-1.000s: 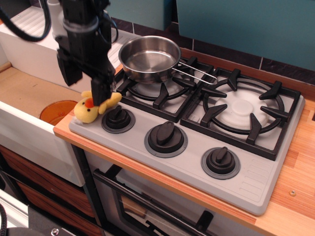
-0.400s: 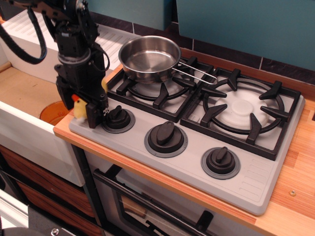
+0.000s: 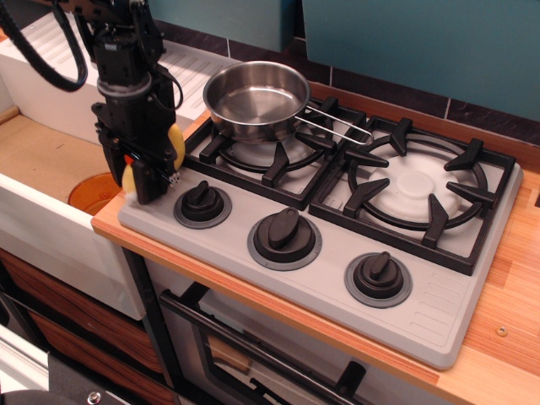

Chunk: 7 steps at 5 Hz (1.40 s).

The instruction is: Put stuffedduck in pan

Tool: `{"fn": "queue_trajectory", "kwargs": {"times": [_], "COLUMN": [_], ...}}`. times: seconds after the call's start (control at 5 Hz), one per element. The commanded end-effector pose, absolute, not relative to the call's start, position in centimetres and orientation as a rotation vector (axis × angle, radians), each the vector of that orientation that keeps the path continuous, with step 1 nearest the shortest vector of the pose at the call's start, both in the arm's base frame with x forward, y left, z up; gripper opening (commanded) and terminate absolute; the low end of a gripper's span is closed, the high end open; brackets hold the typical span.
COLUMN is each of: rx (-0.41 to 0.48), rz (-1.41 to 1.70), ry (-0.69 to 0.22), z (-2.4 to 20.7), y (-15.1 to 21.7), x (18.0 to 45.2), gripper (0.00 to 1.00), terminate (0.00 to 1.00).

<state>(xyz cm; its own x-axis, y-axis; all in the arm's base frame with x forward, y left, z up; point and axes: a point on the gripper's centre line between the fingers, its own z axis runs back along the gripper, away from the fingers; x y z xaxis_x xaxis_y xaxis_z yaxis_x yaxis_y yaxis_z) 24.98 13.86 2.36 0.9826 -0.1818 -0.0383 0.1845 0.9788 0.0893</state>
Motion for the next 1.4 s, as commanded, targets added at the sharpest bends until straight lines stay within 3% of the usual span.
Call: {"fn": "queue_trajectory", "kwargs": {"times": [0.0, 0.4, 0.6, 1.2], "rx": [0.153, 0.158, 0.074, 0.015], "rz": [-0.211, -0.235, -0.248, -0.269], "ry": [0.049, 0.061, 0.02, -0.043], "z": [7.6, 11.7, 13.0, 13.8], "y": [15.9, 15.7, 14.6, 11.8], "x": [26.9, 29.4, 30.6, 34.1], "gripper": [0.0, 0.0, 0.0, 0.0], "terminate": [0.0, 0.0, 0.0, 0.0]}}
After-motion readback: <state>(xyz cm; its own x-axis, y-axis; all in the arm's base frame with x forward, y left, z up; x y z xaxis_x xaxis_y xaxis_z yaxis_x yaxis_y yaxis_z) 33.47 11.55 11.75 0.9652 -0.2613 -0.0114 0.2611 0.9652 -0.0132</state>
